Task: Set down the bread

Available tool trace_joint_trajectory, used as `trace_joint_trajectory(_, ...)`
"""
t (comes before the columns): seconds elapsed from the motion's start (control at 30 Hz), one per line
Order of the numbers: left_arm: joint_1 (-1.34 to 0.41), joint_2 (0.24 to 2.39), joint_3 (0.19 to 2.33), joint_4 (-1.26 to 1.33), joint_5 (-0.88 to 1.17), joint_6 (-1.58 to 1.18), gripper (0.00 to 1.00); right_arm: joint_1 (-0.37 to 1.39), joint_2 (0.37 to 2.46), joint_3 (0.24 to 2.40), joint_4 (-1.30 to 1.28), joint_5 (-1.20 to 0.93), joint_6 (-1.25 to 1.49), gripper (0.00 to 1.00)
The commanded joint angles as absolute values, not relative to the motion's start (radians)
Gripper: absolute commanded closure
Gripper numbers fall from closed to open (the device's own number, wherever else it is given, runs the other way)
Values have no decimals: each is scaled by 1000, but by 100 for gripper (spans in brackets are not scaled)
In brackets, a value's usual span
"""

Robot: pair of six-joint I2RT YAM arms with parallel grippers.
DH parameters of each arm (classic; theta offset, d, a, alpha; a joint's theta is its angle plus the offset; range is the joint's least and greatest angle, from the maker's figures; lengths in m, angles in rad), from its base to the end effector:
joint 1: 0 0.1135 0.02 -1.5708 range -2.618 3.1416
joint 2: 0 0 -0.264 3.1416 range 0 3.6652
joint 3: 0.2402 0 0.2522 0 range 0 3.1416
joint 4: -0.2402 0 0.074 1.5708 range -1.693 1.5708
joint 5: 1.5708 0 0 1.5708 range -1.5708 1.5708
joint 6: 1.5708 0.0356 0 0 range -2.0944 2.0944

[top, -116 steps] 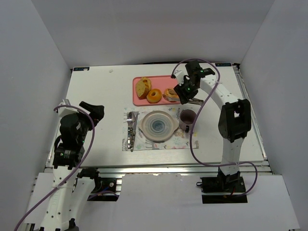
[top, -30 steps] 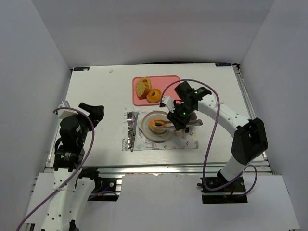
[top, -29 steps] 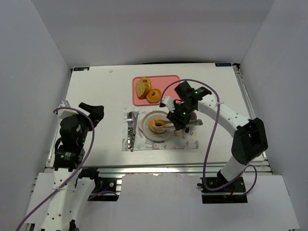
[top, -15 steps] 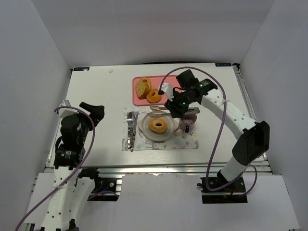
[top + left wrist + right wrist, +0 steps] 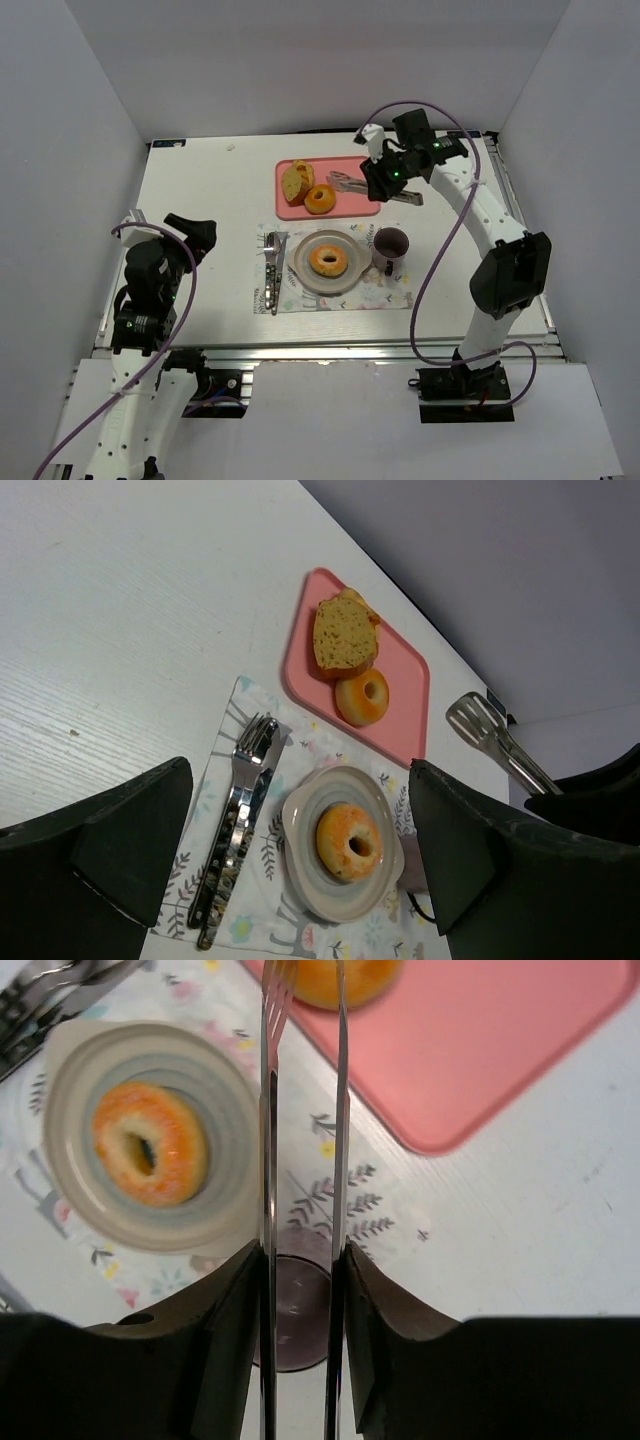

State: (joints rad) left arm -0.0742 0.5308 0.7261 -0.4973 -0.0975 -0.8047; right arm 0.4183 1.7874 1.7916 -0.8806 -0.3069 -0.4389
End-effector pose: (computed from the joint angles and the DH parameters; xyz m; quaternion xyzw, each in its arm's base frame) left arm 0.1254 -0.0058 0.3210 -0.3143 0.7411 -0.2163 0.5524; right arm 0.3525 0.1685 0.3494 -0.4335 0.8236 0.1403 0.3377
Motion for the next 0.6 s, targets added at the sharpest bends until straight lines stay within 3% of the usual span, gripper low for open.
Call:
trace_joint_trajectory(0.0, -74, 522, 742, -512, -115, -801, 2, 336, 1810, 1838, -828, -307, -342, 59)
trace_joint_trajectory(0.33, -74, 531, 733, -497, -106, -811, 2, -36, 1911, 1773, -778, -316, -253, 60)
trace_joint_trajectory(0.57, -74, 557, 739, -482, -98, -805, 2, -115, 1919, 1691, -700, -279, -241, 60)
